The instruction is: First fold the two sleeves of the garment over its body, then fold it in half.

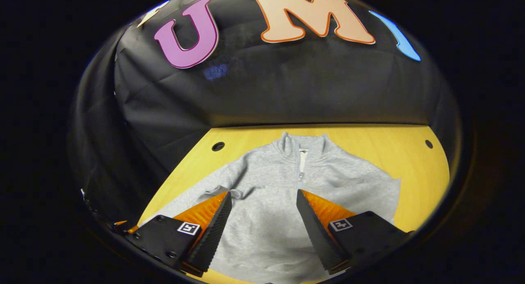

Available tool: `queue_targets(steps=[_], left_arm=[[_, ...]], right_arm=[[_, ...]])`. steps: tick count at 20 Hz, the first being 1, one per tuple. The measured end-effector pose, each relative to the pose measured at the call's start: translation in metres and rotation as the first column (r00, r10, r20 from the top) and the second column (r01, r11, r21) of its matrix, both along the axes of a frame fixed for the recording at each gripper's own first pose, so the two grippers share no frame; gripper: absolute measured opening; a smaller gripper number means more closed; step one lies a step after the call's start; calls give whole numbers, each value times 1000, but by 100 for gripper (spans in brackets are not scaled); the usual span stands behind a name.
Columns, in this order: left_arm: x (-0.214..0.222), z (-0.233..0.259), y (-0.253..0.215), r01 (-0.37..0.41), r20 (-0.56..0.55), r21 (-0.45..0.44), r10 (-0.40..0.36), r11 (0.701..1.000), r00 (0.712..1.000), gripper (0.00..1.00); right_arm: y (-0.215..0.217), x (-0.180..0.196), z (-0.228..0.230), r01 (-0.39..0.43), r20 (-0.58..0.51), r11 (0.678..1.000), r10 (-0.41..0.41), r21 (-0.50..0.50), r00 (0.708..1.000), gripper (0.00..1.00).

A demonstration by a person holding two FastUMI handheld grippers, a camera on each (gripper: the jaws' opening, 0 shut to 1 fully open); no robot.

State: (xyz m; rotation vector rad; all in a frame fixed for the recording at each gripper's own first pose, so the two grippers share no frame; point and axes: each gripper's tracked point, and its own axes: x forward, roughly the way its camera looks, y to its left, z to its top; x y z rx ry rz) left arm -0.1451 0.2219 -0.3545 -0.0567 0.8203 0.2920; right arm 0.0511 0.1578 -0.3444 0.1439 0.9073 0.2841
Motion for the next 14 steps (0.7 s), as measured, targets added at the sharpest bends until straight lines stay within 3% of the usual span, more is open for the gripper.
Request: queue_targets(steps=[3, 5, 9, 10, 13, 14], left_arm=[[-14, -17, -2, -16, -57, -9, 15, 1000, 998, 95], [-7, -15, -4, 4, -32, 14, -3, 1000, 999, 96], [-5, -16, -14, 23, -20, -16, -23, 1000, 1000, 88], [-2, -18, -16, 3, -3, -53, -3, 999, 1000, 80], [-2, -19, -26, -13, -13, -111, 11, 994, 1000, 56], [0, -18, -30, -3, -14, -124, 1, 992, 1000, 41]], right_arm=[[-30, -6, 5, 18, 13, 999, -18, -30, 1000, 94], [-45, -11, 4, 22, 17, 999, -21, -49, 1000, 94], [-61, -17, 12, 29, 36, 998, -27, -55, 999, 98], [-63, -19, 14, 29, 42, 998, -27, -52, 999, 95], [-76, -21, 17, 38, 55, 998, -35, -49, 998, 98], [-80, -23, 17, 44, 57, 998, -42, -45, 997, 99]])
